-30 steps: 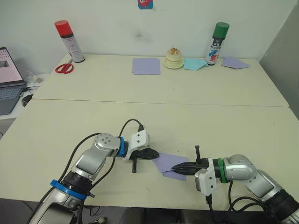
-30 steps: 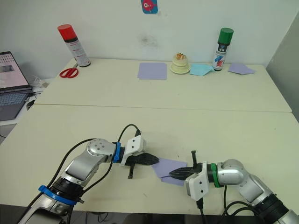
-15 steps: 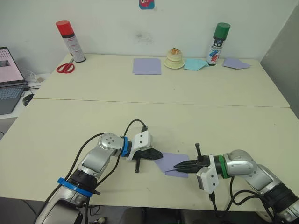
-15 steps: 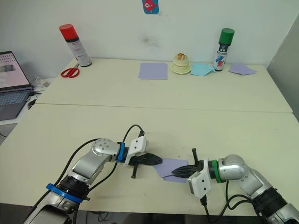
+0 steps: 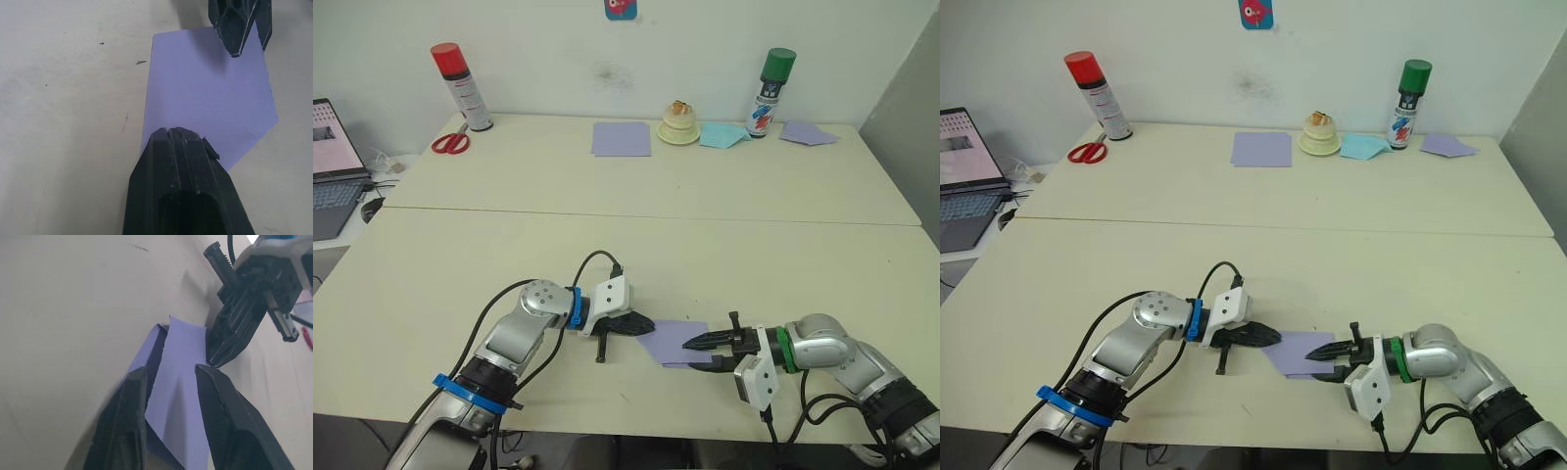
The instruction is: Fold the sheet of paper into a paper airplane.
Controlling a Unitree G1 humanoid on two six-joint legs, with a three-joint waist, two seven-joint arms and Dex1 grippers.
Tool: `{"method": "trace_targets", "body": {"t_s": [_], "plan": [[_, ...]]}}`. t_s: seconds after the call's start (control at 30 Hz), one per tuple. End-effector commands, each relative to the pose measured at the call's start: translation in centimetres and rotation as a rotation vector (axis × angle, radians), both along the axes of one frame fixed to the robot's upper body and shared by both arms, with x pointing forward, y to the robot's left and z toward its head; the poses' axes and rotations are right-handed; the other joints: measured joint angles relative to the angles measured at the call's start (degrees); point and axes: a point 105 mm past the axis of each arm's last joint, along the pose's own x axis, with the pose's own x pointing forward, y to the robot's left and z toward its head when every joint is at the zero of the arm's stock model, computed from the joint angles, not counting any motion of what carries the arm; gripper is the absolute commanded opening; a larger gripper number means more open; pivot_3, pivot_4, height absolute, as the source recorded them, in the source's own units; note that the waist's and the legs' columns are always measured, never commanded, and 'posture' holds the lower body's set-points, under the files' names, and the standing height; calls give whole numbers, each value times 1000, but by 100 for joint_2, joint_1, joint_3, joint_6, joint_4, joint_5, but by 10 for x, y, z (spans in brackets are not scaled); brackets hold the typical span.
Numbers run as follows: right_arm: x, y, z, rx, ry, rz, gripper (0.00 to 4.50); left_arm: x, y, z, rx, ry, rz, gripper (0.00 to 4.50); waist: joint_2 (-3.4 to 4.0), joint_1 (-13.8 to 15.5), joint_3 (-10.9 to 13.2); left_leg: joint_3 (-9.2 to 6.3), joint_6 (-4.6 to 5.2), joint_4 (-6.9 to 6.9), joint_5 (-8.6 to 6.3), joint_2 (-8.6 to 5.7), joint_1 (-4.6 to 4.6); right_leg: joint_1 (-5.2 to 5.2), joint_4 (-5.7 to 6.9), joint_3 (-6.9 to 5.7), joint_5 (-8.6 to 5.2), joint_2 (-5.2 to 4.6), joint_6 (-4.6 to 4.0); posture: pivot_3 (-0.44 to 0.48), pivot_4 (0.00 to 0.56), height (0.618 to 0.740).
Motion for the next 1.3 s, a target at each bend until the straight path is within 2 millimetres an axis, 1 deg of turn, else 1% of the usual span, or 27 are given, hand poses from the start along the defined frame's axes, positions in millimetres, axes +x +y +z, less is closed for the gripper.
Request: {"method": "trace_targets", "body": {"t_s": [0.03,0.33,0.43,0.53,0.63,0.8,0.97,1.07,1.23,1.3], "plan": [[7,-5,8,41,-64,-4,1643,-4,5,-15,56,41,14,0,0,0,0,0,0,0,0,0,0,0,0,0,0,0,0,0,150,740],[6,19,10,107,-45,29,1643,-3,7,-15,50,56,31,0,0,-1,0,-5,0,0,0,2,1,0,0,1,0,0,0,0,150,740],[6,23,10,118,-32,33,1643,-2,7,-15,45,65,42,0,0,-1,0,-5,0,0,0,2,1,0,0,1,0,0,0,0,150,740],[7,24,7,113,-1,13,1036,-1,8,-15,40,75,57,0,0,-1,0,-6,0,-1,0,2,1,0,0,1,0,1,0,0,150,740],[7,24,5,107,26,-5,49,-2,9,-16,46,76,56,0,0,-1,0,-6,0,-1,0,2,2,0,1,1,0,1,0,0,150,740],[4,25,5,111,72,-12,49,-2,13,-20,64,67,56,0,1,0,-1,-7,0,0,0,3,2,0,1,1,0,1,0,0,150,740],[3,26,13,151,131,-38,49,-3,21,-23,85,66,66,0,1,0,-1,-7,0,-1,0,3,2,0,1,2,0,0,0,0,150,740],[1,24,13,153,181,-43,49,-4,27,-26,96,75,82,0,2,-1,-1,-8,0,-2,0,4,2,-1,1,1,0,0,0,0,150,740],[-7,24,14,159,303,-42,49,-6,31,-34,111,84,99,0,4,2,-3,-10,1,-2,0,5,2,1,0,0,0,0,0,0,150,740],[-5,25,17,176,343,-69,49,-6,31,-37,117,85,102,0,8,1,-5,-9,1,-2,0,4,3,1,0,1,0,-1,-1,0,150,740]]}}
